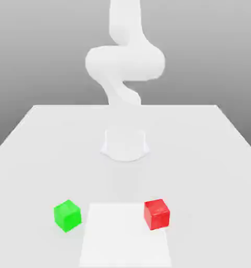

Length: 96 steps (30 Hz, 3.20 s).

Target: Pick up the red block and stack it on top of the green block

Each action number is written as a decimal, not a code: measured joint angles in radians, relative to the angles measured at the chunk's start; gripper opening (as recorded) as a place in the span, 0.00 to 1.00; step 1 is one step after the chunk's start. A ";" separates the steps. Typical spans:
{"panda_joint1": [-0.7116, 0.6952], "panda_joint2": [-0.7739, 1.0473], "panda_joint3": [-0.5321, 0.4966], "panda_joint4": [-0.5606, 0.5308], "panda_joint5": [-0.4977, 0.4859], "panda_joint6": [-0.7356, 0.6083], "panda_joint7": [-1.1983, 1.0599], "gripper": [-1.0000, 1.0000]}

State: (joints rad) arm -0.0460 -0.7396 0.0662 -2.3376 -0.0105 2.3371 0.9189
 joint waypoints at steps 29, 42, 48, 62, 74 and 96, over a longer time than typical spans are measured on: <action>-0.281 0.704 0.461 -0.436 -0.023 0.430 1.303 0.50; -0.206 0.905 0.336 -0.419 -0.256 0.579 1.551 0.50; -0.101 0.994 0.196 -0.407 -0.398 0.644 1.654 0.00; -0.198 0.866 0.347 -0.425 -0.175 0.557 1.493 0.00; -0.226 0.715 0.313 -0.452 0.018 0.429 1.347 0.00; -0.555 0.801 0.119 -0.409 -0.051 0.475 1.391 0.00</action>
State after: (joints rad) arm -0.6013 0.0609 0.1855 -2.7464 -0.0611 2.8126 2.3102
